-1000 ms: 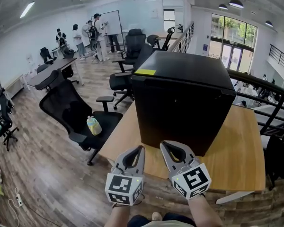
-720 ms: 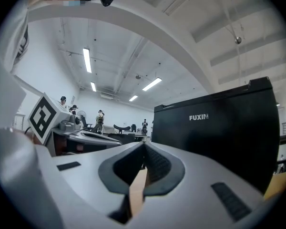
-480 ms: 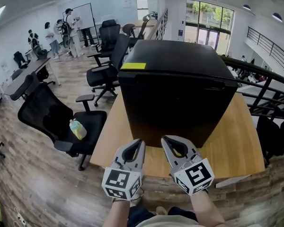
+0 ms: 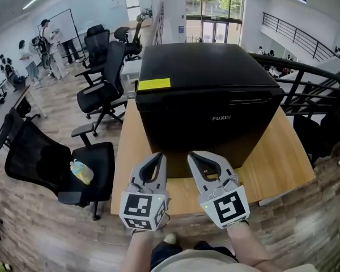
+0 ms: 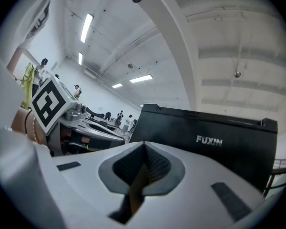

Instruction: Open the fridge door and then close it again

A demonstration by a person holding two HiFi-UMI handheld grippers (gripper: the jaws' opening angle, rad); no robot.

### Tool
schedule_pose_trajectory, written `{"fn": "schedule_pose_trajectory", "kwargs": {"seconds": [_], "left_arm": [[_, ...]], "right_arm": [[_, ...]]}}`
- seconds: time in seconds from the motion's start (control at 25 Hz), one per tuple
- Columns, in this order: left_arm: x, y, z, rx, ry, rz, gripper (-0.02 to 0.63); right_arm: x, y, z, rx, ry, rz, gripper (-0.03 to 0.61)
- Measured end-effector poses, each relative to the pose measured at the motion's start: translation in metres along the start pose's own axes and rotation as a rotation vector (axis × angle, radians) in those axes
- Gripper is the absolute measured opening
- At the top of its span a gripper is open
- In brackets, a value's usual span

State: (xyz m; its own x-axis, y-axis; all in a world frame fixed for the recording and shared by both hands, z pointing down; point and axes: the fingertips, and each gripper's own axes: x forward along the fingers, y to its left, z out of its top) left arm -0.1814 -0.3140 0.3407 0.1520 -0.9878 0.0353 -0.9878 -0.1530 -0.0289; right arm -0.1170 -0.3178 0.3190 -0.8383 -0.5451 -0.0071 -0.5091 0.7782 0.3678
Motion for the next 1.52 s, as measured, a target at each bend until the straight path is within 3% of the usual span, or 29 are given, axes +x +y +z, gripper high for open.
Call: {"fn": "schedule_pose_trajectory", "kwargs": {"seconds": [0.36,0.76,0.88,0.96,1.12,1.2,1.32,1.44,1.52], "left_arm": [[0.01,0.04,0.003,0.07,-0.009,-0.065,0.005],[0.011,0.071,0.001,0.053,-0.007,-0.068,0.006],[0.011,0.075,0.002,0.054,-0.008,-0.069,0.006],[0.011,0.078,0.001,0.051,-0.01,-0.072,0.006],[0.011,0.081,-0.003,0.04,0.002,-0.086,0.014],[0.012,0.081,-0.004,0.037,0.01,-0.107,0.094],[0.016,0.079,-0.009,0.034,0.028,-0.141,0.137],[0.025,0.078,-0.02,0.023,0.059,-0.176,0.229],[0.03,0.077,-0.026,0.025,0.076,-0.192,0.247]], "right_arm": [[0.045,-0.005,0.019,-0.271,0.078,-0.146,-0.003],[0.06,-0.01,0.037,-0.532,0.136,-0.246,-0.003],[0.063,-0.012,0.043,-0.657,0.165,-0.269,-0.002],[0.066,-0.013,0.044,-0.735,0.194,-0.272,0.051],[0.072,-0.011,0.046,-0.842,0.243,-0.254,0.097],[0.074,-0.012,0.05,-0.872,0.254,-0.245,0.129],[0.076,-0.016,0.056,-0.906,0.266,-0.229,0.181],[0.081,-0.021,0.056,-0.918,0.295,-0.187,0.249],[0.085,-0.022,0.052,-0.921,0.32,-0.142,0.299]]}}
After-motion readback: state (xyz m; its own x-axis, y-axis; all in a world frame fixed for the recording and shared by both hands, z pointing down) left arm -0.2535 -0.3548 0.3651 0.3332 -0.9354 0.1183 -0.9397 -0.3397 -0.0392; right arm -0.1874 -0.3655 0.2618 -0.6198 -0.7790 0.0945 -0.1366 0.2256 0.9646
